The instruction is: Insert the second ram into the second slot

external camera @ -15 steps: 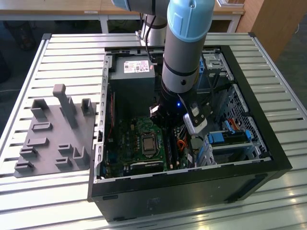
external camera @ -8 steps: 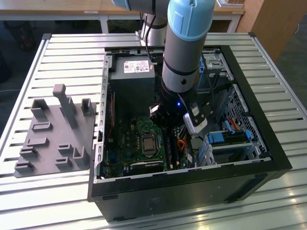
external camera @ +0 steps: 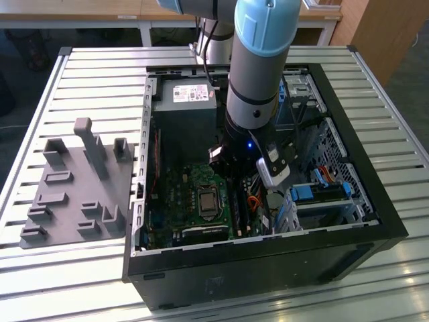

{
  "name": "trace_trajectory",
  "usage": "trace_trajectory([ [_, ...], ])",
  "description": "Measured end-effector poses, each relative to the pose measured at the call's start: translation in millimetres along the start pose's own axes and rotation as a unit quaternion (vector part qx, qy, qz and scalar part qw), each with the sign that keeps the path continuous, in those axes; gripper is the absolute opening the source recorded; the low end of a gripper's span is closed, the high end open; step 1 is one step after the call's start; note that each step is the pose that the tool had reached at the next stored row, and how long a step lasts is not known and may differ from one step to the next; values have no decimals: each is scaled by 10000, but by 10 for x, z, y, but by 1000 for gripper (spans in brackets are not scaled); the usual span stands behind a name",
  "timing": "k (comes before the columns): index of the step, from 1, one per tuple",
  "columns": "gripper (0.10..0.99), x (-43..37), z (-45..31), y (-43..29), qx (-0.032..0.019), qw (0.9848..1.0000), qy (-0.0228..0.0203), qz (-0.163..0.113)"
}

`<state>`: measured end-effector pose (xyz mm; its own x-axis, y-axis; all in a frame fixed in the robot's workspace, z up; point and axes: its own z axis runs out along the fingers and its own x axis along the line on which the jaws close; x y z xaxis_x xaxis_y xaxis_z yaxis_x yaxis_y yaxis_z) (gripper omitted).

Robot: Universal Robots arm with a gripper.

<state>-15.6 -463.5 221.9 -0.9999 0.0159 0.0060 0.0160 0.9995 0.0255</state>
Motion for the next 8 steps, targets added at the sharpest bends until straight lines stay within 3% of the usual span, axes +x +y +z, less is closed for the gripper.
trace_trajectory([
  [8, 133, -3, 0, -33, 0, 10000, 0, 4],
])
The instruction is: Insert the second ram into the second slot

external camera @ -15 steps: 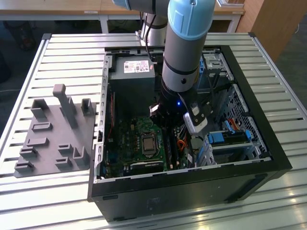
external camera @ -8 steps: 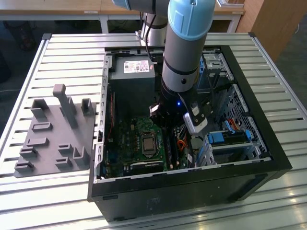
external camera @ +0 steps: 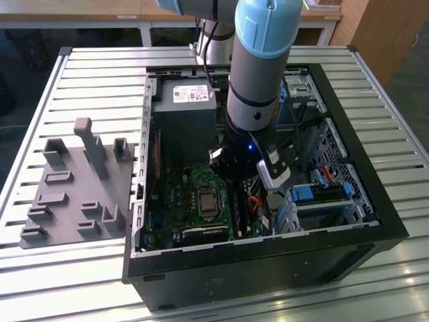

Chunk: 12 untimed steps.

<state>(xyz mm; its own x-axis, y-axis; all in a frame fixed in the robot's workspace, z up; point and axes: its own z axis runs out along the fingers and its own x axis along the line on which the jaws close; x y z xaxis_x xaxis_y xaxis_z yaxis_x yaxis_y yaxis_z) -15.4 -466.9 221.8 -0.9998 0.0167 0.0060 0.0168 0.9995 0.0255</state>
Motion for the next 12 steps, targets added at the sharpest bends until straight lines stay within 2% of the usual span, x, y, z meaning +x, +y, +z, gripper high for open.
trace_trajectory([
  [12, 133, -1, 4, -12, 0, 10000, -1, 17],
])
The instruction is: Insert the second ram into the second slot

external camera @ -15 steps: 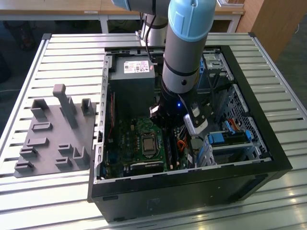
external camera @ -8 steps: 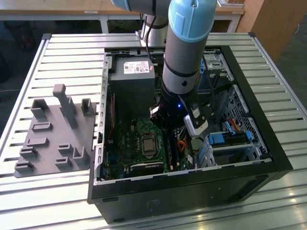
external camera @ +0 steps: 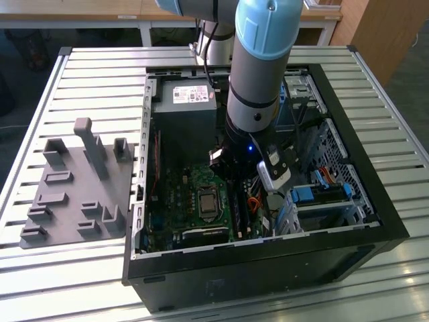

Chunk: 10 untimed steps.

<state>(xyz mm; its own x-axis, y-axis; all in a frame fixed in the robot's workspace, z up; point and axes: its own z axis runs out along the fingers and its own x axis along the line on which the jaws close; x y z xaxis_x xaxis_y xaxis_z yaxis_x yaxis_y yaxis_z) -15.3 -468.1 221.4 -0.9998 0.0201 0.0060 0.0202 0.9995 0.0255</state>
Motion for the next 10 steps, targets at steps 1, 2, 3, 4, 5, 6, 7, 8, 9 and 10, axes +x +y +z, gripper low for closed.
trace_trajectory([
  [1, 133, 0, 0, 0, 0, 10000, 0, 0],
  [2, 133, 0, 0, 0, 0, 10000, 0, 1],
  [3, 133, 0, 0, 0, 0, 10000, 0, 1],
  [4, 133, 0, 0, 0, -1, 10000, 0, 1],
  [5, 133, 0, 0, 0, -1, 10000, 0, 1],
  [6, 133, 0, -1, 0, -2, 10000, -1, 1],
  [7, 133, 0, -4, 0, -1, 10000, -1, 1],
  [8, 133, 0, -4, 1, -2, 10000, -1, 1],
  [9, 133, -3, -5, 1, -1, 10000, 0, 0],
  [10, 133, -9, -5, 1, -1, 10000, 0, 0],
])
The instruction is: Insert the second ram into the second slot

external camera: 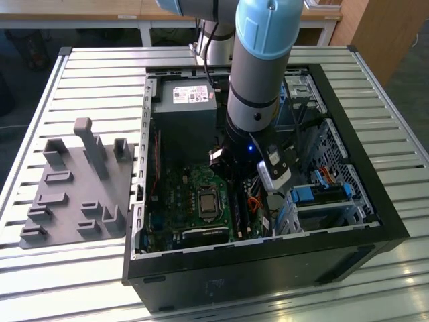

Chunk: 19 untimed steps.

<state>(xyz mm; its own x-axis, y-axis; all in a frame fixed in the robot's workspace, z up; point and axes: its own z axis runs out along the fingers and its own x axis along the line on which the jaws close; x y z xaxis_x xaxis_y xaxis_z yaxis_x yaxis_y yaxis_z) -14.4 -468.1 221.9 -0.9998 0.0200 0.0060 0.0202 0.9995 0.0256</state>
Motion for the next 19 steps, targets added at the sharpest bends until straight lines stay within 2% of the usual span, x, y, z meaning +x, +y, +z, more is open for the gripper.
trace_trajectory([
  [19, 133, 2, 0, 15, -18, 10000, 2, -26],
])
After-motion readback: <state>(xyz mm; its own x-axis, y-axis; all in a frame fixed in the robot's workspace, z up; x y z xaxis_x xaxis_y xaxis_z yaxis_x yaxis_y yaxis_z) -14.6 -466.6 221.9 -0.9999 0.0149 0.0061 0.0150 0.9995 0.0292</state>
